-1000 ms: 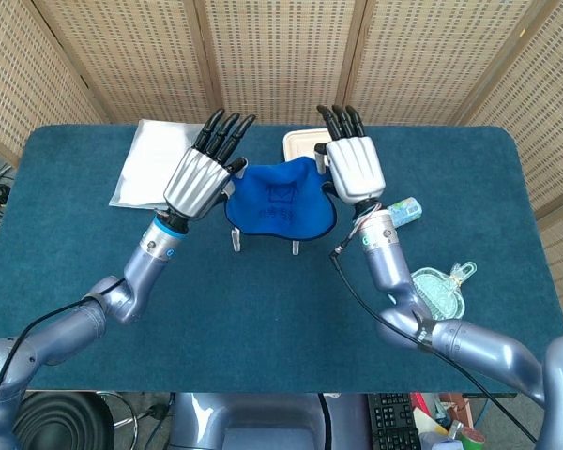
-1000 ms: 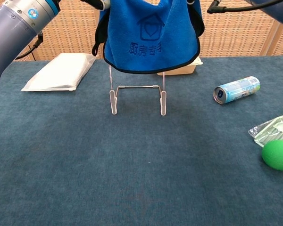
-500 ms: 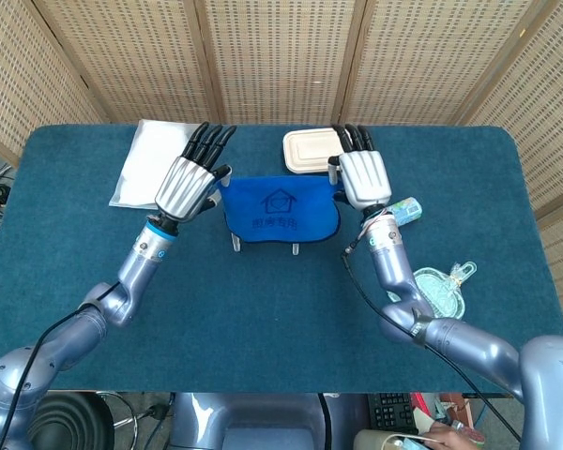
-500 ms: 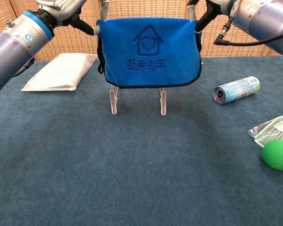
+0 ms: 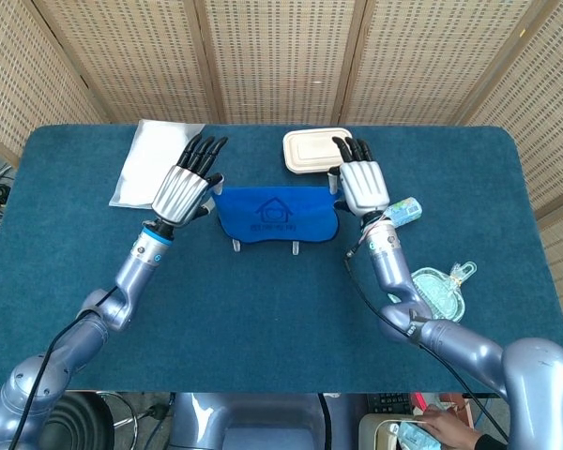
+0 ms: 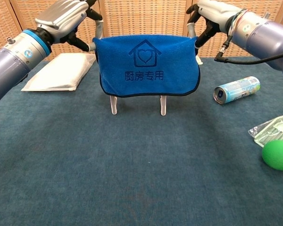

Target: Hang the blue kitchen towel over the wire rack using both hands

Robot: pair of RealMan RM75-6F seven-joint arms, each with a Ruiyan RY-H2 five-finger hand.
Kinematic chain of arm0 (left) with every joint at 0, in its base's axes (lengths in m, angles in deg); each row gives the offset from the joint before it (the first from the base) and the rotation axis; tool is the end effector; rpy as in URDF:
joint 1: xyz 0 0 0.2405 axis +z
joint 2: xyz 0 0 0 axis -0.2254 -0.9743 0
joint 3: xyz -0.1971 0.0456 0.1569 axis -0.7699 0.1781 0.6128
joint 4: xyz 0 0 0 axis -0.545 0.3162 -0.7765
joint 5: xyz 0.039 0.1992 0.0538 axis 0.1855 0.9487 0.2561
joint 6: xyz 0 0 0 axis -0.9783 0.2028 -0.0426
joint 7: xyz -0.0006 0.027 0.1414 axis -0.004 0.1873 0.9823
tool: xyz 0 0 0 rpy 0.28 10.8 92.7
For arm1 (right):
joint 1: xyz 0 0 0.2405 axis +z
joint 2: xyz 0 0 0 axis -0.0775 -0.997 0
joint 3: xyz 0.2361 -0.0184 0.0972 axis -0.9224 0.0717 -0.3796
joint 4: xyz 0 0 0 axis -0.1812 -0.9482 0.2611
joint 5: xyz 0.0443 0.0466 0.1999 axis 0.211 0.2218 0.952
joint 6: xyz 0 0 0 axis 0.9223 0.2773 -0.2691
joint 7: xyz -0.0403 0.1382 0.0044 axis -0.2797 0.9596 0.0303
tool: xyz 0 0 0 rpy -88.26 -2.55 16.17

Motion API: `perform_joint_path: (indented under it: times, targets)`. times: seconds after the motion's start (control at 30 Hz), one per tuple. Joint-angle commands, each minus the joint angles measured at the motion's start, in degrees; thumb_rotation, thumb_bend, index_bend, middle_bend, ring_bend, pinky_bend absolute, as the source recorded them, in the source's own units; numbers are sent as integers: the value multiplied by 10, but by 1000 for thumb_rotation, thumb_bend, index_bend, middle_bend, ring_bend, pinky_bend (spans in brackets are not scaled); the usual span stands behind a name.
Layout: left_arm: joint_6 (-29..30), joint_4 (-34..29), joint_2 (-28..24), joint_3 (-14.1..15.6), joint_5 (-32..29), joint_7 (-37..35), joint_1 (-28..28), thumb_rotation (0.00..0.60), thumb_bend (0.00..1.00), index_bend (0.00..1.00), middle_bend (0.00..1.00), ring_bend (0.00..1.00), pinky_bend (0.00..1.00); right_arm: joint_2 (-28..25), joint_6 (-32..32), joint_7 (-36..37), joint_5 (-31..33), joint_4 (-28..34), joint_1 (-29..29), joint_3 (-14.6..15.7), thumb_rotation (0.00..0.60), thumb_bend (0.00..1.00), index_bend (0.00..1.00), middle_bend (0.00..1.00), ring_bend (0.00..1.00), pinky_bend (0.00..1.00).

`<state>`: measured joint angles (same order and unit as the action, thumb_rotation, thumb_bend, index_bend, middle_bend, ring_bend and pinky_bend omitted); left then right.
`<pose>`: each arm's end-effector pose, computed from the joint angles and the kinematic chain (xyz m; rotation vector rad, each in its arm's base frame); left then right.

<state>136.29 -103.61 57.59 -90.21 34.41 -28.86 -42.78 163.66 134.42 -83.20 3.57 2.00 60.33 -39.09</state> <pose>-0.1229 0.4504 0.0104 -1.6854 -0.3727 -1.2978 -0.1030 -0.4640 0.0298 1.5156 -0.8714 1.1293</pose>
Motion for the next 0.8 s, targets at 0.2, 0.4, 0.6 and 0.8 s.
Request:
perform_joint_path:
  times: [0.2, 0.4, 0.6, 0.8]
  targets:
    - [-9, 22, 8, 9, -2, -13, 8, 600, 422, 814, 0, 0, 0, 8, -7, 4, -4, -10, 0, 3, 600, 466, 723, 93, 0, 0]
    - [-18, 39, 14, 13, -5, -18, 10, 600, 421, 814, 0, 0, 0, 15, -12, 11, -6, -19, 0, 3, 600, 466, 723, 93, 0, 0]
    - [-20, 53, 17, 14, -8, -28, 12, 600, 421, 814, 0, 0, 0, 22, -15, 15, -9, -27, 3, 1, 600, 466, 723, 93, 0, 0]
    - [-23, 61, 19, 18, -8, -33, 13, 600, 420, 814, 0, 0, 0, 31, -16, 16, -13, -29, 8, -1, 600, 466, 723, 93, 0, 0]
